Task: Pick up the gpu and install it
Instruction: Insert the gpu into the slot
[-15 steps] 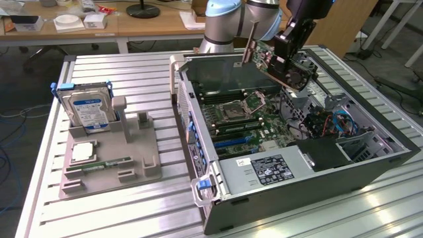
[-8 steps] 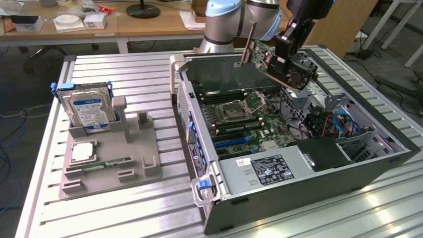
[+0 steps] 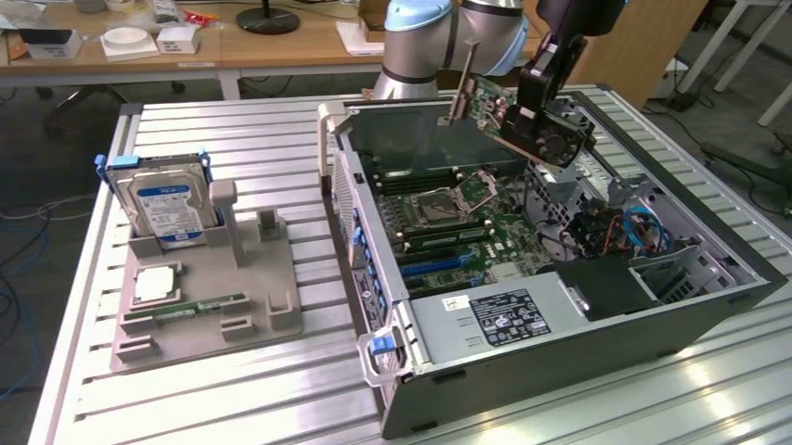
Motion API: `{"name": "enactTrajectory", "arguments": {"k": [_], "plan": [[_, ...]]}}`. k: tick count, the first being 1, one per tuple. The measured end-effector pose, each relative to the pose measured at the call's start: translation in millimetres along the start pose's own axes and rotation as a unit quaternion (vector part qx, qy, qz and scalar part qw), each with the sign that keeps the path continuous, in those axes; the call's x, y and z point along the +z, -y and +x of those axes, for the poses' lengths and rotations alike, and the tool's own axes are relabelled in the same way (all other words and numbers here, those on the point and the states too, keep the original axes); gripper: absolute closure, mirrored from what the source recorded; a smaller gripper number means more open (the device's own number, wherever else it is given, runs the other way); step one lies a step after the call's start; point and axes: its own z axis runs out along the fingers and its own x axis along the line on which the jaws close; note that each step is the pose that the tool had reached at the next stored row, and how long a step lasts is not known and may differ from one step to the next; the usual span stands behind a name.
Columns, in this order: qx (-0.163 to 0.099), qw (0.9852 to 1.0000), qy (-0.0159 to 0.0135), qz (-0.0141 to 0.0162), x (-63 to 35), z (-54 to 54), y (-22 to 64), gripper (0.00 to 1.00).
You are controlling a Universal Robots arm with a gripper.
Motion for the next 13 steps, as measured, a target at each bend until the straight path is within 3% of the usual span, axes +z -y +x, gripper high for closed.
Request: {"name": "enactTrajectory", "arguments": {"k": [13], "plan": [[-0.046,0.9990,-0.0010,-0.0004,-0.1,0.2,0.3,0.74]]}}
